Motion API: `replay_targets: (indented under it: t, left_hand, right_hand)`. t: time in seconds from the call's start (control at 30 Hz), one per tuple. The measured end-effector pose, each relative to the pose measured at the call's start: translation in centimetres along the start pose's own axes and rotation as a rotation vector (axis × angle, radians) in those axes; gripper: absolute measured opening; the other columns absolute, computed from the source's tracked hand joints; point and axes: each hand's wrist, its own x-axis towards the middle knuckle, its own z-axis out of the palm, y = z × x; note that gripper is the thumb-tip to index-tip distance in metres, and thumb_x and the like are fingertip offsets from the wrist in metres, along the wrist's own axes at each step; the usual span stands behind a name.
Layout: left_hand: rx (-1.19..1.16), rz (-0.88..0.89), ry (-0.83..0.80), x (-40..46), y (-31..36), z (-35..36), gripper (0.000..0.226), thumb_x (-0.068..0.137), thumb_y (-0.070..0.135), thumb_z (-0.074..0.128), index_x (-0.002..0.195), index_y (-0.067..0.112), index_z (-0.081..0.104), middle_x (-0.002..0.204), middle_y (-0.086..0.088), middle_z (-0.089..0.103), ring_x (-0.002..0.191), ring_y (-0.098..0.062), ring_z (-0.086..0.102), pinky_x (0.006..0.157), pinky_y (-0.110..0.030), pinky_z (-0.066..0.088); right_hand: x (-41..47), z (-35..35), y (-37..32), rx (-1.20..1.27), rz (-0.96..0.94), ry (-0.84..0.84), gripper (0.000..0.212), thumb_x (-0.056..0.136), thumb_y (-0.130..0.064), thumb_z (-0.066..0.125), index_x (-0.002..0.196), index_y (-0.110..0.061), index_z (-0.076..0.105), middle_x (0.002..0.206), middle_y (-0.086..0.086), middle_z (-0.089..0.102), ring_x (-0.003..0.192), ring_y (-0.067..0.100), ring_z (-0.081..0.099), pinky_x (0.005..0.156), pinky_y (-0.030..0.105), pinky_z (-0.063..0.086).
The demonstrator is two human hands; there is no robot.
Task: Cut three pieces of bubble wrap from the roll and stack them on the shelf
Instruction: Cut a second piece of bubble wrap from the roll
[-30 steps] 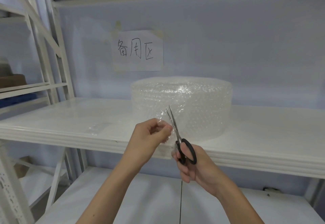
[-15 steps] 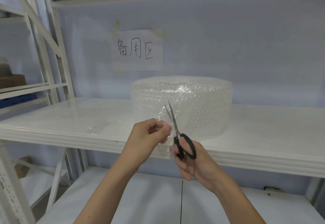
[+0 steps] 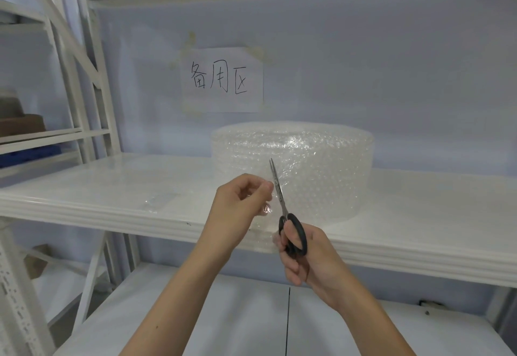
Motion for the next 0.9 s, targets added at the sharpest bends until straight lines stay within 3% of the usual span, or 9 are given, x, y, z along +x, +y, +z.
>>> replay_targets:
  t: [0.33, 0.57, 0.73, 0.9]
  left_hand:
    - [-0.033, 0.037, -0.018, -0.2, -0.6, -0.2, 0.01, 0.089, 0.009, 0.065, 0.079, 0.008, 0.067, 0.059, 0.005, 0.063, 0.055, -0.008, 0.057, 0.06, -0.019, 0.051]
    - [-0.029, 0.032, -0.049, -0.5, -0.9, -0.3, 0.01, 0.089, 0.009, 0.065, 0.079, 0.008, 0.068, 0.059, 0.006, 0.063, 0.055, -0.005, 0.057, 0.06, -0.017, 0.05]
    - [-0.007, 0.026, -0.037, -0.6, -1.2, -0.4, 0.011, 0.089, 0.01, 0.066, 0.078, 0.009, 0.068, 0.061, 0.004, 0.063, 0.056, -0.007, 0.057, 0.062, -0.019, 0.051]
    - [0.018, 0.012, -0.06, -0.8, -1.4, -0.4, 0.01, 0.089, 0.013, 0.066, 0.08, 0.007, 0.069, 0.062, 0.0, 0.061, 0.058, -0.009, 0.055, 0.062, -0.02, 0.048]
  right_hand:
    - [0.6, 0.7, -0.8, 0.012, -0.011, 0.035, 0.037, 0.081, -0.043, 0.065, 0.059, -0.014, 0.056, 0.062, -0.002, 0.051, 0.039, 0.01, 0.036, 0.033, 0.02, 0.036]
    - [1.1, 0.6, -0.9, 0.027, -0.006, 0.006, 0.036, 0.08, -0.046, 0.059, 0.069, -0.012, 0.053, 0.064, 0.0, 0.051, 0.043, 0.012, 0.04, 0.035, 0.021, 0.035]
    - [1.4, 0.5, -0.9, -0.02, -0.015, 0.046, 0.033, 0.077, -0.044, 0.063, 0.059, -0.017, 0.059, 0.066, 0.007, 0.046, 0.041, 0.012, 0.039, 0.035, 0.022, 0.037]
    - [1.5, 0.2, -1.3, -0.017, -0.04, 0.018, 0.042, 0.072, -0.052, 0.066, 0.07, -0.011, 0.055, 0.061, 0.004, 0.047, 0.045, 0.014, 0.041, 0.037, 0.023, 0.036]
